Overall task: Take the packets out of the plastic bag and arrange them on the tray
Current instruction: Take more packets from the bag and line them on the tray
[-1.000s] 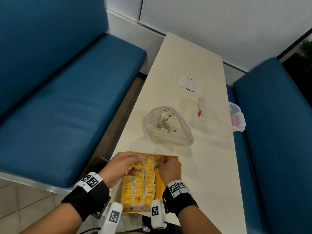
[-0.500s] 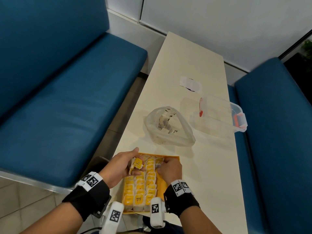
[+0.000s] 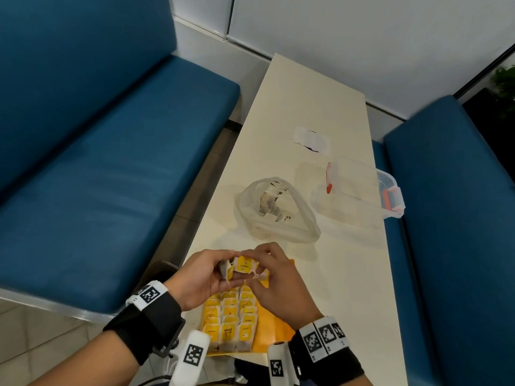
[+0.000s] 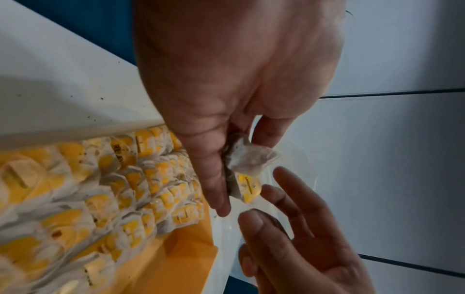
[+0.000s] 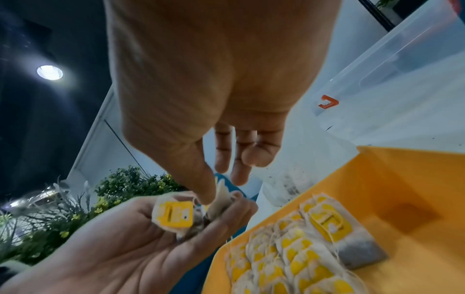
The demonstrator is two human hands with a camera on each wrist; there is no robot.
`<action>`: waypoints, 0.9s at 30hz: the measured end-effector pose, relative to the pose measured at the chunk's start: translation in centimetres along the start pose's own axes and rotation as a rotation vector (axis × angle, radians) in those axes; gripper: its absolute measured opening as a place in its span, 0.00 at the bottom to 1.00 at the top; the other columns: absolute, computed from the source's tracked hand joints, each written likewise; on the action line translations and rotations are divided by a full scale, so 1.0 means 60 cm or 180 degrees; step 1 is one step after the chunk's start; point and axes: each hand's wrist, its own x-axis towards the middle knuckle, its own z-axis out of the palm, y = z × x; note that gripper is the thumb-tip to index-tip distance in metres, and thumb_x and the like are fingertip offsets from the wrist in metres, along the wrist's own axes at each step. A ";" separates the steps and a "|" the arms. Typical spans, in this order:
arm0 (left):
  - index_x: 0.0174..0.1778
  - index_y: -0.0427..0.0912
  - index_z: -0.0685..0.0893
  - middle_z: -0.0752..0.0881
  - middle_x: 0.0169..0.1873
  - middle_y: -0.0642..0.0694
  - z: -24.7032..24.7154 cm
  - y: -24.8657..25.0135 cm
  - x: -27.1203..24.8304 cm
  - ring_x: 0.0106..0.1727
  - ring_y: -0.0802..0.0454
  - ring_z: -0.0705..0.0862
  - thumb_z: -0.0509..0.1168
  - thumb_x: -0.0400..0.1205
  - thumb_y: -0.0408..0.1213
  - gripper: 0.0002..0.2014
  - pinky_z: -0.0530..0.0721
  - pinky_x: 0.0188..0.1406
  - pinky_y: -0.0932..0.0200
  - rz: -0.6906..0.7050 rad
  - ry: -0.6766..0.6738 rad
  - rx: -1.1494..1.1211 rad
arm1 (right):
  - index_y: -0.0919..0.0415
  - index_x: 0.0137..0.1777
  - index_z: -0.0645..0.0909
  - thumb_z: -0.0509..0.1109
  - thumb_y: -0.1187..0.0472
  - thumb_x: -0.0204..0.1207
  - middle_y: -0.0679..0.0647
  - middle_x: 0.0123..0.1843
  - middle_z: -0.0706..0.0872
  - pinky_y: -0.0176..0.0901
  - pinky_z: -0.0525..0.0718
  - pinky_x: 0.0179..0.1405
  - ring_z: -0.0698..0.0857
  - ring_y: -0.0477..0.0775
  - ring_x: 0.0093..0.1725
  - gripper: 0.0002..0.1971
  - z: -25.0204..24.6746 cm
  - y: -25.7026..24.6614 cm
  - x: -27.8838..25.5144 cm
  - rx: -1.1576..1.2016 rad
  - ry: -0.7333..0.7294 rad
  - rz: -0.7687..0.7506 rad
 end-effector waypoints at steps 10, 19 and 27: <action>0.68 0.32 0.86 0.88 0.62 0.25 -0.010 0.002 0.002 0.62 0.32 0.90 0.53 0.85 0.24 0.21 0.94 0.50 0.52 -0.0142 -0.0123 0.0142 | 0.56 0.60 0.89 0.70 0.62 0.81 0.46 0.53 0.83 0.23 0.77 0.49 0.84 0.40 0.52 0.10 0.021 0.017 0.006 -0.0017 0.0513 0.0022; 0.59 0.25 0.88 0.90 0.58 0.28 -0.019 -0.007 -0.002 0.57 0.35 0.92 0.56 0.86 0.23 0.15 0.94 0.44 0.54 0.0076 0.0038 0.0496 | 0.52 0.51 0.90 0.70 0.66 0.81 0.41 0.41 0.91 0.32 0.82 0.44 0.88 0.40 0.41 0.09 0.005 0.020 0.002 0.0845 0.0580 0.0523; 0.55 0.29 0.92 0.92 0.53 0.34 -0.015 -0.010 -0.006 0.50 0.41 0.92 0.61 0.86 0.22 0.13 0.91 0.47 0.53 0.0237 0.0085 0.1162 | 0.49 0.43 0.89 0.75 0.60 0.75 0.43 0.36 0.88 0.44 0.82 0.37 0.84 0.46 0.36 0.04 0.004 0.016 0.002 0.1246 0.0631 0.0810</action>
